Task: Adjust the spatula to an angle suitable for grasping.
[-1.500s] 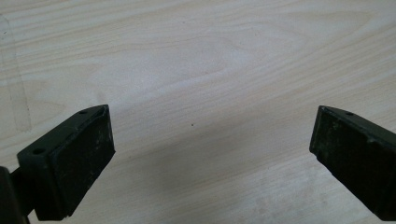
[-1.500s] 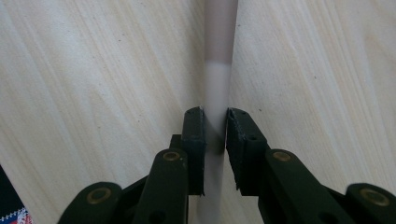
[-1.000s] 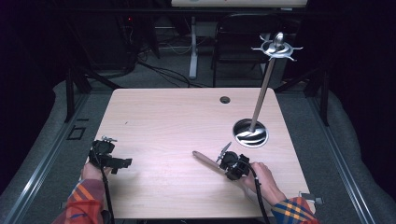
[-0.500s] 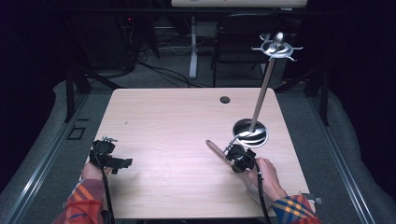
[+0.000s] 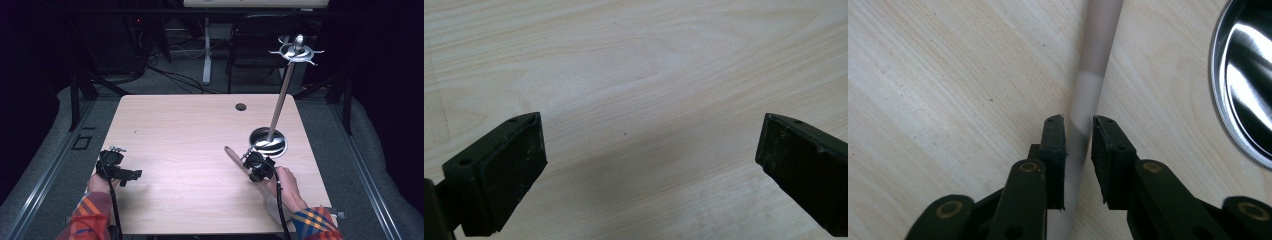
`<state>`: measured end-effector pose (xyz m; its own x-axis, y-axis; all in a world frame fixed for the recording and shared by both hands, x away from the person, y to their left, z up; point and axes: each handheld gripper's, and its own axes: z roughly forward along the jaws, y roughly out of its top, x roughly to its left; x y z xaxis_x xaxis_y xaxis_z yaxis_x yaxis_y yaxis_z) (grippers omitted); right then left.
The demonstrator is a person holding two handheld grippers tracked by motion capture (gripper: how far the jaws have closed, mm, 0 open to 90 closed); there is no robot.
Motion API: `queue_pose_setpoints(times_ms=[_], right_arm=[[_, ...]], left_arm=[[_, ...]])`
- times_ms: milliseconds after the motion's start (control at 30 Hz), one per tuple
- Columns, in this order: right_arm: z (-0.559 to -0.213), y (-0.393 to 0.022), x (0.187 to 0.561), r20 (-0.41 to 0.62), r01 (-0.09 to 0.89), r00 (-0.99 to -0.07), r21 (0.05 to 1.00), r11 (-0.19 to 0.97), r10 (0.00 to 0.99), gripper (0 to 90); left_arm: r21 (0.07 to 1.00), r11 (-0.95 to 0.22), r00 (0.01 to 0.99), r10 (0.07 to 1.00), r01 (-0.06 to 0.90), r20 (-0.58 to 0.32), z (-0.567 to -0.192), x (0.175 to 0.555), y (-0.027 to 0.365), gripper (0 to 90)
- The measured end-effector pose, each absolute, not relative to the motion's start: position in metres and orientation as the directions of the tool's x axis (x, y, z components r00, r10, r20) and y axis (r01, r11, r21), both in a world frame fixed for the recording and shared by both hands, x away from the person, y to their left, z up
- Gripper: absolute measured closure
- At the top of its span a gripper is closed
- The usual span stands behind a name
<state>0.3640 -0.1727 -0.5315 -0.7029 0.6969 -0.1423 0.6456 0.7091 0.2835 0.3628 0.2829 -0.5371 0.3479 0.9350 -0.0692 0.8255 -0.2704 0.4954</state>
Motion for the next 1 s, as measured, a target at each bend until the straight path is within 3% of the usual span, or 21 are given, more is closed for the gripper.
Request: queue_pose_setpoints(times_ms=[100,567,1000], right_arm=[[-0.533,-0.173,0.365,-0.156,0.646,-0.707,0.254,0.719,0.690,75.4],[-0.533,-0.175,0.366,-0.150,0.662,-0.684,0.283,0.694,0.713,77.0],[-0.518,-0.175,0.370,-0.074,0.658,-0.710,0.285,0.697,0.701,37.0]], left_arm=[[0.494,-0.273,0.351,0.934,0.826,-0.069,-0.537,0.363,0.283,0.0],[0.489,-0.279,0.355,0.933,0.826,-0.067,-0.537,0.363,0.282,0.0],[0.491,-0.277,0.352,0.934,0.826,-0.066,-0.537,0.363,0.281,0.0]])
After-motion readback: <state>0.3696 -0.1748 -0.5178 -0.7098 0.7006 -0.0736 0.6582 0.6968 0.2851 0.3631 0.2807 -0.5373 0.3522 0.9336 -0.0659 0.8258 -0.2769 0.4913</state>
